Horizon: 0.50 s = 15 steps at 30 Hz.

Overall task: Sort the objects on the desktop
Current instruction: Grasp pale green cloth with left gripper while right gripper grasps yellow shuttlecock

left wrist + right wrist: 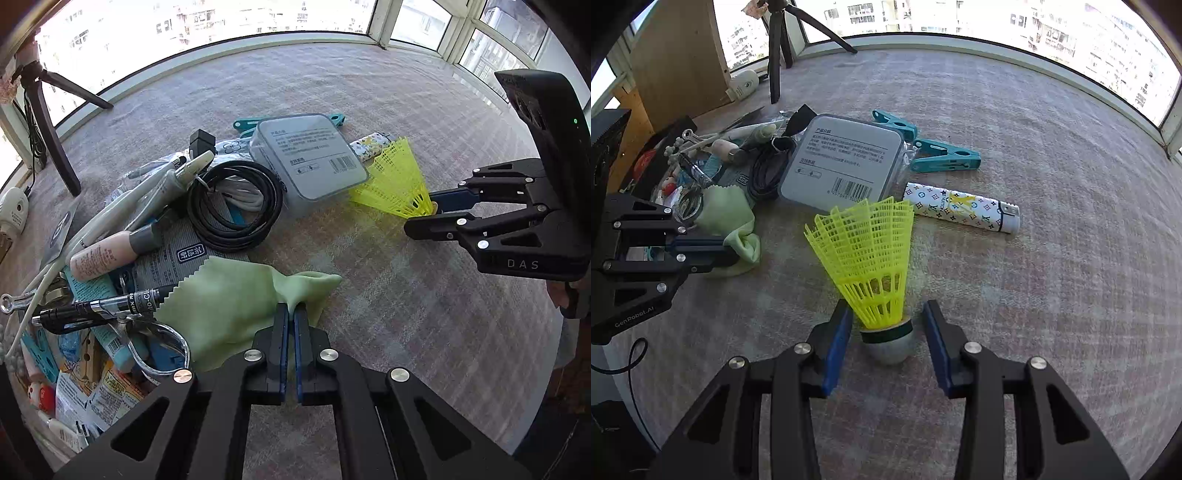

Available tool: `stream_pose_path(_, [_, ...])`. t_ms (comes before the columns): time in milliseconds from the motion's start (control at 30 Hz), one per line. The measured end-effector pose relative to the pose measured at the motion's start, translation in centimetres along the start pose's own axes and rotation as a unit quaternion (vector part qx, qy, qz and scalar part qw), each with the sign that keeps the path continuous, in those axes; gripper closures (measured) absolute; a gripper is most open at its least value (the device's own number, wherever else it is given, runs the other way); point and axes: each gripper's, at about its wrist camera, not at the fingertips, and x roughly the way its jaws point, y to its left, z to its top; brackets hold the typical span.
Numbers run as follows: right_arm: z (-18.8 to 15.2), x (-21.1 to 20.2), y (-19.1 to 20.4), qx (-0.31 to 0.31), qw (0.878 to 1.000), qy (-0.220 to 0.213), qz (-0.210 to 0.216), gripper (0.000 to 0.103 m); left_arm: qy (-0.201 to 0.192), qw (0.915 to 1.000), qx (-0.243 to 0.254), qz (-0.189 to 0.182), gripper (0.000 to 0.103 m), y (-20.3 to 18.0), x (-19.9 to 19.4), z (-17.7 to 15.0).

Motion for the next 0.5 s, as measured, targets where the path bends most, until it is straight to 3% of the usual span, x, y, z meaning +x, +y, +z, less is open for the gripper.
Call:
stream_pose_path(167, [-0.7, -1.6, -0.6, 0.033, 0.999, -0.02, 0.022, 0.077, -0.037, 0.9983, -0.027, -0.035, 0.101, 0.0, -3.8, -1.0])
stream_pose_path(500, [-1.3, -6.6, 0.1, 0.075, 0.994, -0.069, 0.04, 0.077, -0.101, 0.9933, -0.055, 0.007, 0.101, 1.0, -12.1, -3.1])
